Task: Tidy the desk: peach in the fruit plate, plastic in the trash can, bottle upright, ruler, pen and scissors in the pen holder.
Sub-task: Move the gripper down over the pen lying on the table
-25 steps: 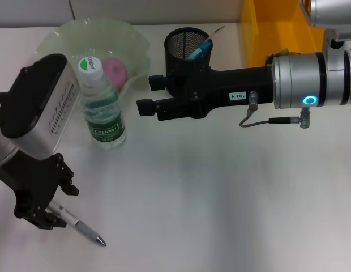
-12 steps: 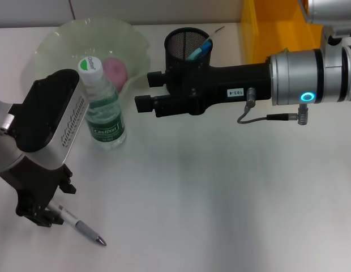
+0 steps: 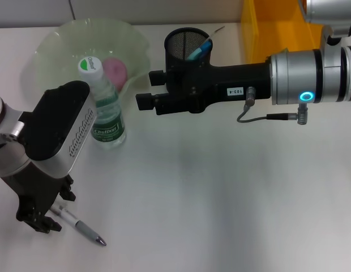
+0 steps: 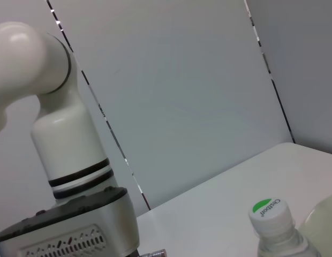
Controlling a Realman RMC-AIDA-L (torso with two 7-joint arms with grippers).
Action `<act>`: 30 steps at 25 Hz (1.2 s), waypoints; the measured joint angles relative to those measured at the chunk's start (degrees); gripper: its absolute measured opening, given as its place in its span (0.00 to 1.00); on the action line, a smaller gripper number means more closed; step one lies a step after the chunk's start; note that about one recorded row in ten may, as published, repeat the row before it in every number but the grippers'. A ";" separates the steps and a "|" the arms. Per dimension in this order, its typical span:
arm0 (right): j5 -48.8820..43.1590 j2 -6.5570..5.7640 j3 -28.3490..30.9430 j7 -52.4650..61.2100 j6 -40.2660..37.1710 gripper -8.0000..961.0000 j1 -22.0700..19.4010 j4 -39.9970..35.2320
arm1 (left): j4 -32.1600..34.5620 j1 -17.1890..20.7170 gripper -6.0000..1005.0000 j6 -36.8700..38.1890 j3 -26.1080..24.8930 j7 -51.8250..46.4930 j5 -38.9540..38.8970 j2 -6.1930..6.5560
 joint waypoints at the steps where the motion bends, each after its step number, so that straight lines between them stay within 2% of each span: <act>1: 0.00 0.00 0.00 -0.02 0.01 0.82 0.00 0.01 | -0.03 -0.02 0.56 -0.19 0.19 -0.01 0.01 0.00; 11: 0.00 0.00 -0.13 -0.06 0.01 0.82 0.01 0.08 | -2.50 -0.39 0.56 -2.77 1.57 -0.14 1.25 -0.09; 30: 0.61 0.00 0.09 -0.07 0.19 0.82 0.53 0.99 | -2.59 -0.13 0.55 -4.63 3.46 -0.50 2.97 -0.09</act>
